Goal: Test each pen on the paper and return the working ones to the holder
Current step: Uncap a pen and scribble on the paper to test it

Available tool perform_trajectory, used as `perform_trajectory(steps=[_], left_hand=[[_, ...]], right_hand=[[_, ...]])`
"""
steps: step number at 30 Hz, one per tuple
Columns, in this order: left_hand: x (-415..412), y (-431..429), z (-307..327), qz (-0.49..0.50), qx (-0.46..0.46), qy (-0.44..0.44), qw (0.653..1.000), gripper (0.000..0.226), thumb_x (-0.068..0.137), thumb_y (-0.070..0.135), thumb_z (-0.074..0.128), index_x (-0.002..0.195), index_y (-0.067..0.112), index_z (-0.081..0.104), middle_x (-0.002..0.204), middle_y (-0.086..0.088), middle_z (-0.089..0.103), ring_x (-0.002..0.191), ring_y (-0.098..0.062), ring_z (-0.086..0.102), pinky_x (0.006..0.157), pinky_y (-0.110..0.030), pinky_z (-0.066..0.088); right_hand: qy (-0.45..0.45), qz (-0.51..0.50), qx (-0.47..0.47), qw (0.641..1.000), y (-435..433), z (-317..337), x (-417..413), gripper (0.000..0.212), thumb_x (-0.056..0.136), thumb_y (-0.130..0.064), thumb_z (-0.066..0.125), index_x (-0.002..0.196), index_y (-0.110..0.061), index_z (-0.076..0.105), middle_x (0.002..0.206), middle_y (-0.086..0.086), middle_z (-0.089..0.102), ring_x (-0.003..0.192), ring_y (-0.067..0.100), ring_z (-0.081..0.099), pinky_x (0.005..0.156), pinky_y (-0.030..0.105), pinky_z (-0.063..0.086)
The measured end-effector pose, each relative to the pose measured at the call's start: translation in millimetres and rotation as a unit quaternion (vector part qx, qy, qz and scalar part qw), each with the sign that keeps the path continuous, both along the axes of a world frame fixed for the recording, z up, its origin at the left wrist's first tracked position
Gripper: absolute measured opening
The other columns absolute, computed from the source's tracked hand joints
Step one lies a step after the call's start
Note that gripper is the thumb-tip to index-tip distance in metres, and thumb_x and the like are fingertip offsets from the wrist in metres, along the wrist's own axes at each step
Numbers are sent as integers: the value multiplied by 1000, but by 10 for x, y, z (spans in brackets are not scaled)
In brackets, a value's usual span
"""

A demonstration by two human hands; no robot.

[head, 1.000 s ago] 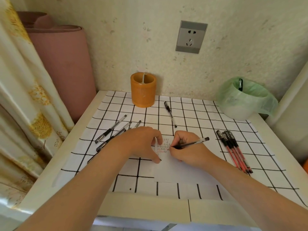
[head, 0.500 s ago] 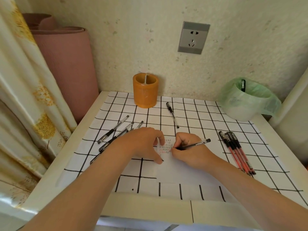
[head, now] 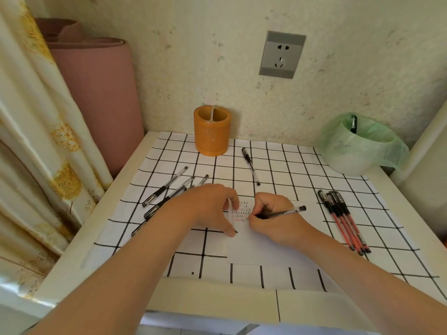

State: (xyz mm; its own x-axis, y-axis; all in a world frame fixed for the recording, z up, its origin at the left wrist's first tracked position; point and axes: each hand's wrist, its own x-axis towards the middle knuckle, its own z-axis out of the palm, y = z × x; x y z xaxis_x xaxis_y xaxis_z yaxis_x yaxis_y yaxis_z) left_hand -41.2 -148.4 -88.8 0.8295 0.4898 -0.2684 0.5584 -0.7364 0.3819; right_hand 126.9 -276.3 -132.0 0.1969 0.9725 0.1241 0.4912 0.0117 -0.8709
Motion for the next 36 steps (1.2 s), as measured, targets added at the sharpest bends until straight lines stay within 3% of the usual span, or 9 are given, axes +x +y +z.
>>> perform_trajectory(steps=[4, 9, 12, 16, 26, 31, 36], left_hand=[[6, 3, -2, 2, -2, 2, 1000, 58, 62, 54, 85, 111, 42, 56, 100, 18, 55, 90, -4, 55, 72, -27, 48], [7, -6, 18, 1, -6, 2, 1000, 58, 64, 52, 85, 112, 40, 57, 101, 18, 55, 93, -6, 56, 77, -29, 50], [1, -13, 28, 1, -7, 2, 1000, 58, 64, 51, 85, 113, 40, 57, 101, 18, 55, 94, -7, 56, 79, -31, 51], [-1, -21, 29, 2, -2, 3, 1000, 58, 64, 52, 85, 113, 40, 56, 102, 18, 55, 93, -6, 56, 79, -30, 51], [-1, -34, 46, 7, -13, 3, 1000, 58, 65, 51, 85, 113, 40, 56, 103, 18, 54, 95, -6, 55, 76, -27, 47], [-6, -47, 64, 15, -21, 1, 1000, 58, 64, 50, 86, 113, 41, 56, 101, 18, 54, 96, -7, 56, 77, -28, 48], [-21, -64, 75, 16, -17, 1, 1000, 58, 64, 51, 86, 113, 41, 56, 102, 19, 54, 97, -6, 56, 78, -28, 48]], right_hand=[[-6, 3, -13, 1000, 5, 11, 11, 20, 75, -3, 69, 66, -13, 54, 59, -6, 55, 53, 7, 45, 47, 26, 35], [12, 3, -10, 1000, 3, 14, -6, 18, 76, -5, 68, 68, -9, 53, 63, 8, 58, 55, 12, 46, 48, 28, 35], [-1, 1, -11, 1000, 1, 22, -18, 21, 76, -3, 69, 67, -11, 52, 64, 8, 59, 55, 9, 46, 48, 26, 34], [11, 3, -5, 1000, -3, 5, -11, 16, 75, -11, 67, 68, -14, 53, 69, 16, 58, 57, 18, 47, 50, 33, 36], [-7, 15, -15, 1000, -14, 45, -19, 19, 76, -2, 68, 67, -13, 55, 65, 7, 57, 56, 10, 47, 50, 27, 37], [-14, 7, -24, 1000, -22, 71, -41, 19, 75, 2, 67, 67, -8, 53, 58, -11, 51, 52, 4, 42, 46, 21, 34], [-13, 8, -19, 1000, -30, 89, -44, 20, 74, 0, 68, 67, -9, 52, 61, -4, 54, 54, 7, 45, 47, 25, 34]])
